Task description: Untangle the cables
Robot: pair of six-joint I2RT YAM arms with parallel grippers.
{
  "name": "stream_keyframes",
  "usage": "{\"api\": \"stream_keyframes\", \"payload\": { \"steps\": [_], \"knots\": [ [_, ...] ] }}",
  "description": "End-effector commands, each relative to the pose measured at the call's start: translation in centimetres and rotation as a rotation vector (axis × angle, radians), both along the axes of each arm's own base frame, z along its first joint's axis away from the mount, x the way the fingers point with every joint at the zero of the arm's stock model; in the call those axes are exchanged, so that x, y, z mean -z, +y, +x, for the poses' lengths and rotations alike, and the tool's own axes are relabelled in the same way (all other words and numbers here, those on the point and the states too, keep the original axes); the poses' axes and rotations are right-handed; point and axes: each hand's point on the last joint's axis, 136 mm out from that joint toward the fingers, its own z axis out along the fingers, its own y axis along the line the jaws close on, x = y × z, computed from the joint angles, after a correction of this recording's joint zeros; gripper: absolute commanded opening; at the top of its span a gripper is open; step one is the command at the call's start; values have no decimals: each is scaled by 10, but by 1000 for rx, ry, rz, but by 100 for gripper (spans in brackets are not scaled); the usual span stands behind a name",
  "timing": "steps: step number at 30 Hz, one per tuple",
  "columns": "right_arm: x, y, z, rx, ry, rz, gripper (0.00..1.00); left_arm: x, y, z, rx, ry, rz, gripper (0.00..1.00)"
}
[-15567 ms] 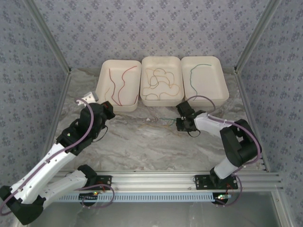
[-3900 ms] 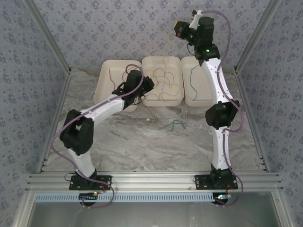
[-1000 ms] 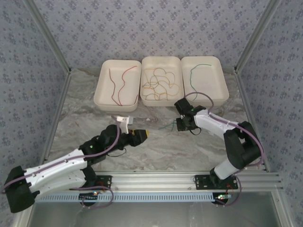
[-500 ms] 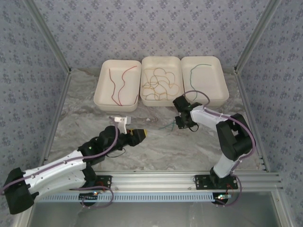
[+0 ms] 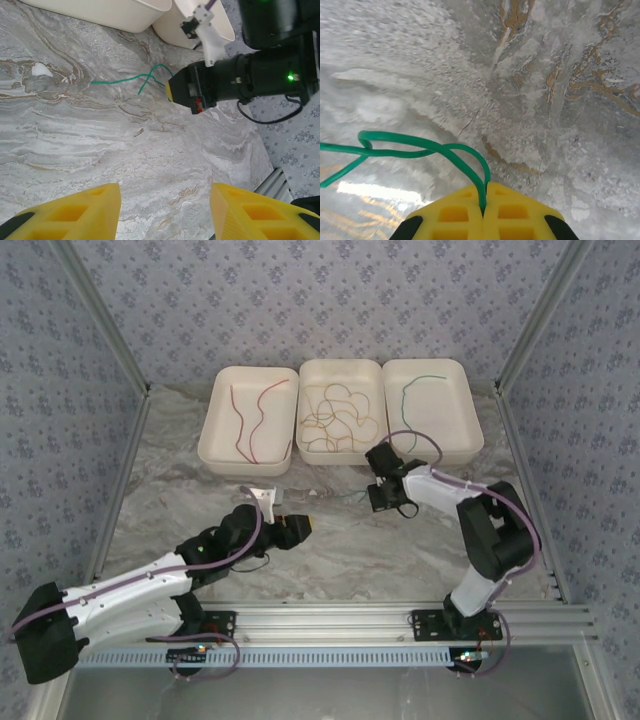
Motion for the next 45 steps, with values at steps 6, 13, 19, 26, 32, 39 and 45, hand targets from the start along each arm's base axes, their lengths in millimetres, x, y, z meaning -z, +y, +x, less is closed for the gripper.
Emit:
{"api": "stream_keyframes", "payload": {
  "steps": [6,13,19,26,32,39,45],
  "knots": [
    [-86,23,-15,1,-258,246,0,-59,-23,22,-77,1,-172,64],
    [-125,41,-34,-30,-314,370,0,-68,-26,43,-214,63,-272,79],
    [-139,56,-45,-75,-336,390,0,-67,-28,62,-286,122,-285,77],
    [-141,66,-57,-118,-344,381,0,-62,-14,82,-352,144,-330,59],
    [-140,68,-59,-124,-354,363,0,-57,-20,80,-322,173,-333,41],
    [-141,66,-51,-101,-363,324,0,-60,-19,64,-316,175,-318,44],
    [-146,73,-50,-100,-370,360,0,-49,-21,63,-325,192,-263,36]
  ]
}}
